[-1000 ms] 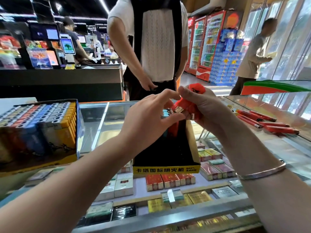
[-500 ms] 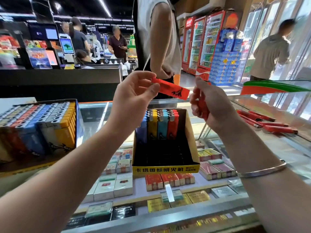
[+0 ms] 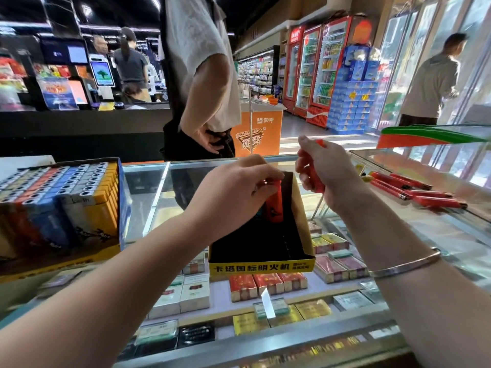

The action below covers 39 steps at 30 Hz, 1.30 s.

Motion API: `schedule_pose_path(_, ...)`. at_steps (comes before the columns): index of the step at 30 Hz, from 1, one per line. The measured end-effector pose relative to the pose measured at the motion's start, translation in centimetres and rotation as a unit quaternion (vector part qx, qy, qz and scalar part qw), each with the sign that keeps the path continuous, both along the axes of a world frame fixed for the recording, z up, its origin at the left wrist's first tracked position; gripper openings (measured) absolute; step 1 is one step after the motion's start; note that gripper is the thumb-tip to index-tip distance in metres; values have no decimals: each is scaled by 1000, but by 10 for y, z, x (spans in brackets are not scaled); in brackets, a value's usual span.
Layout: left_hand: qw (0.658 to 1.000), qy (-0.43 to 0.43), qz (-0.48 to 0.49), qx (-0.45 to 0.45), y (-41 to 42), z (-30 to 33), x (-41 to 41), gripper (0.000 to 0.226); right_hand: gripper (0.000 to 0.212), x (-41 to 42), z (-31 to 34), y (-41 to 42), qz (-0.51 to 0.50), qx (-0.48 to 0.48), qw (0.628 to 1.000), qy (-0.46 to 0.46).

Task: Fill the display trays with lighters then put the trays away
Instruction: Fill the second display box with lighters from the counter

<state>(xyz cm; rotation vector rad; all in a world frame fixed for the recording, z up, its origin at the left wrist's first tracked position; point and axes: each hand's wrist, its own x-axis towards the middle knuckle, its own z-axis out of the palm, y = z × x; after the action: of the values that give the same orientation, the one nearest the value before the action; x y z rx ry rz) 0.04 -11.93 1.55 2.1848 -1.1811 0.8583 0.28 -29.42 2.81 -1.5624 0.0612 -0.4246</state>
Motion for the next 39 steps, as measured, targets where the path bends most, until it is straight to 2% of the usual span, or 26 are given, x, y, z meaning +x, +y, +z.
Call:
schedule_pose_path(5, 999, -32, 30, 20, -1, -3, 0, 24, 26, -1, 0, 2, -1, -18, 1000, 1)
schedule_pose_path(9, 999, -36, 28, 24, 0, -2, 1, 17, 27, -1, 0, 2, -6, -28, 1000, 2)
schedule_pose_path(14, 995, -65, 19, 70, -1, -3, 1, 17, 28, 1, -1, 3, -5, -31, 999, 3)
schedule_pose_path(23, 995, -1, 48, 93, -3, -4, -1, 28, 42, 1, 5, -2, -90, -39, 995, -3)
schedule_pose_path(30, 996, -25, 44, 73, -2, -5, -1, 30, 25, -3, 5, -7, 46, 39, 998, -8)
schedule_pose_path(36, 999, -10, 47, -19, -1, -5, 1, 43, 25, -3, 7, -7, 126, 117, 984, -37)
schedule_pose_path(39, 997, -69, 24, -33, 1, -1, 1, 42, 23, -4, 6, -5, 166, 114, 979, -43)
